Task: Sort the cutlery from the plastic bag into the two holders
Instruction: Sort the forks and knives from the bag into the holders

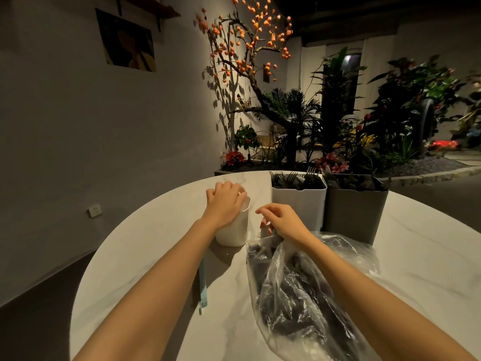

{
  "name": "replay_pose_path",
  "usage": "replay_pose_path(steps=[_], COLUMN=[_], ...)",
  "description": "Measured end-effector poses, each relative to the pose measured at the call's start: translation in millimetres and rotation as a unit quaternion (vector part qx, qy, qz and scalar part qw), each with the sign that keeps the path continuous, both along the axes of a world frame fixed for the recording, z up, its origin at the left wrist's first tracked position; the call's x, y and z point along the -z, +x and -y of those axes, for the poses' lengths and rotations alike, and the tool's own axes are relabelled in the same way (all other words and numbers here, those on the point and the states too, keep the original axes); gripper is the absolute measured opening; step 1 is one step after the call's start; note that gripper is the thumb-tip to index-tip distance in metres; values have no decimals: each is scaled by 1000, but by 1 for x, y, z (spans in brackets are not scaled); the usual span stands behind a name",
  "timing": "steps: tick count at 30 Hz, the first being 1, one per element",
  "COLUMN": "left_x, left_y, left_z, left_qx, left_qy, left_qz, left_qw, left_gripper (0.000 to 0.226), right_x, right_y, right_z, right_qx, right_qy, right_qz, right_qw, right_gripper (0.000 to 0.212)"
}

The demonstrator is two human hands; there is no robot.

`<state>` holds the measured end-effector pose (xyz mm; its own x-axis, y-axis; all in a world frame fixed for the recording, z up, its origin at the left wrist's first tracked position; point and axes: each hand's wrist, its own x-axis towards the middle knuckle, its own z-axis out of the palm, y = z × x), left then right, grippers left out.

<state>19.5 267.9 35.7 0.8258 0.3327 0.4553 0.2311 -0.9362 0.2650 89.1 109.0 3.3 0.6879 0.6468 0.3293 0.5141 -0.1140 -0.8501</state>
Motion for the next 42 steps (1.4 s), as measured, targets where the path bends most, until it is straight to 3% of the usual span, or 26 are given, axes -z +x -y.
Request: replay_pose_path(steps=[4, 9, 22, 26, 33, 39, 42], left_x=[-4, -6, 7, 24, 48, 69, 74], left_y=[-2, -6, -27, -36, -48, -59, -62], left_z=[33, 69, 136, 146, 157, 158, 156], left_qx=[57, 146, 199, 184, 168, 61, -13], left_qy=[-49, -144, -174, -176, -185, -57, -98], left_qz=[50, 45, 52, 69, 64, 103, 46], left_qw=[996, 978, 963, 965, 966, 991, 994], left_gripper=[19, 26, 32, 37, 28, 11, 23], right_x=[-11, -24, -22, -11, 18, 46, 48], right_y=[-6, -16, -37, -48, -66, -57, -53], right_z=[7, 32, 90, 106, 126, 137, 145], right_qx=[42, 86, 144, 148, 156, 224, 231], right_qy=[5, 38, 34, 27, 37, -47, -129], right_qz=[-2, -20, 16, 4, -34, 91, 144], right_qw=[999, 995, 989, 989, 986, 969, 954], right_gripper=[17, 22, 48, 57, 51, 43, 34])
